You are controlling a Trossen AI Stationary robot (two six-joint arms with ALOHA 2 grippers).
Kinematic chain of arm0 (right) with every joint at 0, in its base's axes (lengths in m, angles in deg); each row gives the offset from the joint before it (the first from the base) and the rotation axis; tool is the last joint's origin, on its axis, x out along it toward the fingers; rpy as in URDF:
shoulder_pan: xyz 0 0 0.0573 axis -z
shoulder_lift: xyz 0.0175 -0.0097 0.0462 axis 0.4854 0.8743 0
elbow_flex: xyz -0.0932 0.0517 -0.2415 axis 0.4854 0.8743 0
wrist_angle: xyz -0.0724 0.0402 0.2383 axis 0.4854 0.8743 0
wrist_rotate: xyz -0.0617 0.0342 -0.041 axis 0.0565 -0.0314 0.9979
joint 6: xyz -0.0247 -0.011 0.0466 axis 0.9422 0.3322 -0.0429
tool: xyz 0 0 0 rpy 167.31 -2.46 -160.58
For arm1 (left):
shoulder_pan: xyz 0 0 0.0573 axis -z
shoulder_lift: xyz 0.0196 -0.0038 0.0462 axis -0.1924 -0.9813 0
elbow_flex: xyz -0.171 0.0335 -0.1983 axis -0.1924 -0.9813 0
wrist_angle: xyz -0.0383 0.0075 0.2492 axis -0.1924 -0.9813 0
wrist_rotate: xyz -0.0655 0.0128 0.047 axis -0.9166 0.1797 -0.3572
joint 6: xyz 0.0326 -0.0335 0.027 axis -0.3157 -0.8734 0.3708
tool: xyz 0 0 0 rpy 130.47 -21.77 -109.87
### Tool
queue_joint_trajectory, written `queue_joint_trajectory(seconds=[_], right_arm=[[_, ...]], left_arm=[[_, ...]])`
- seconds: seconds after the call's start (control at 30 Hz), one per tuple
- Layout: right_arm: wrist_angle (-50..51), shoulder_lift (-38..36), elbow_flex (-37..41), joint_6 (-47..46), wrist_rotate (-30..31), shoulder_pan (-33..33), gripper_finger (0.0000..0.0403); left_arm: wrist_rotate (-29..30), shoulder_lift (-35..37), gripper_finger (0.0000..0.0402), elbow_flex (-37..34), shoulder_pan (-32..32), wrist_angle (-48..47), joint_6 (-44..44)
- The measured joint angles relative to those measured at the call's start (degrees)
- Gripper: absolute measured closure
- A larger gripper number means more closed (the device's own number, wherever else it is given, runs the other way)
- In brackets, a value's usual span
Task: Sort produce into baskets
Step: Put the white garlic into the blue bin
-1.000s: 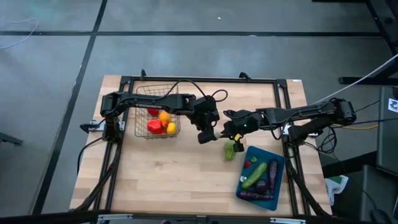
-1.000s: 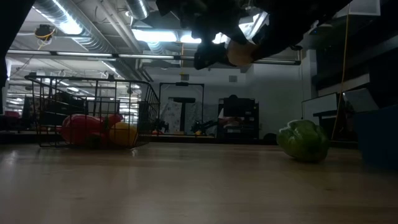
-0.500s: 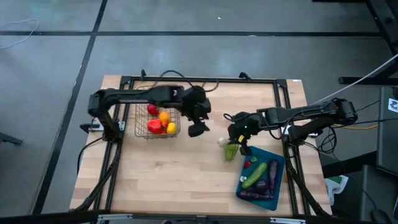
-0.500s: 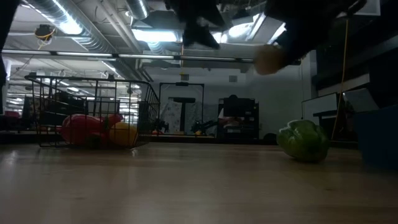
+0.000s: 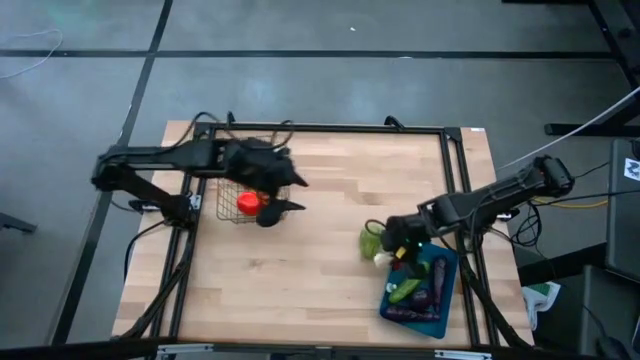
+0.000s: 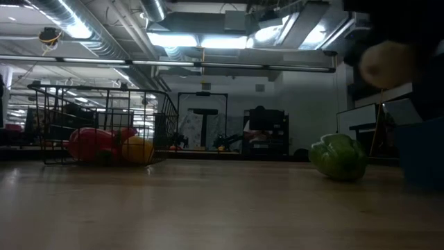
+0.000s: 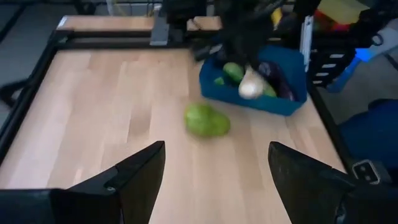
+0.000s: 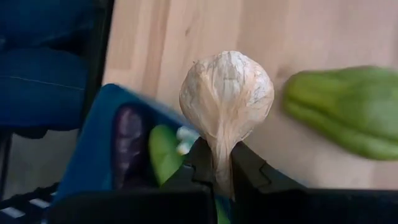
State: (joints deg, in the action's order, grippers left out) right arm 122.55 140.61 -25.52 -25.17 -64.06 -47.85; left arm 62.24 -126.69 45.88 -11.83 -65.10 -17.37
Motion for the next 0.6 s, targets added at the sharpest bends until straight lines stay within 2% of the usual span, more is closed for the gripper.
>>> queue_joint_trajectory(seconds=[0.07,0.23,0.4,0.6], right_arm=[[0.5,0.0,0.0,-2.5,0.0,-2.0,0.0384],[4.5,0.0,0.0,-8.6,0.1,-6.1,0.0384],[11.3,0.0,0.0,-15.7,1.1,-9.4,0.0384],[14.5,0.0,0.0,-17.9,4.3,-10.9,0.0379]], left_arm=[[2.6,4.4,0.0121,-5.1,1.0,0.6,-1.8],[8.3,16.8,0.0121,-20.6,4.5,9.6,-7.6],[9.4,28.7,0.0121,-34.9,9.2,18.6,-9.7],[12.3,39.7,0.0121,-47.6,13.5,29.0,-10.8]])
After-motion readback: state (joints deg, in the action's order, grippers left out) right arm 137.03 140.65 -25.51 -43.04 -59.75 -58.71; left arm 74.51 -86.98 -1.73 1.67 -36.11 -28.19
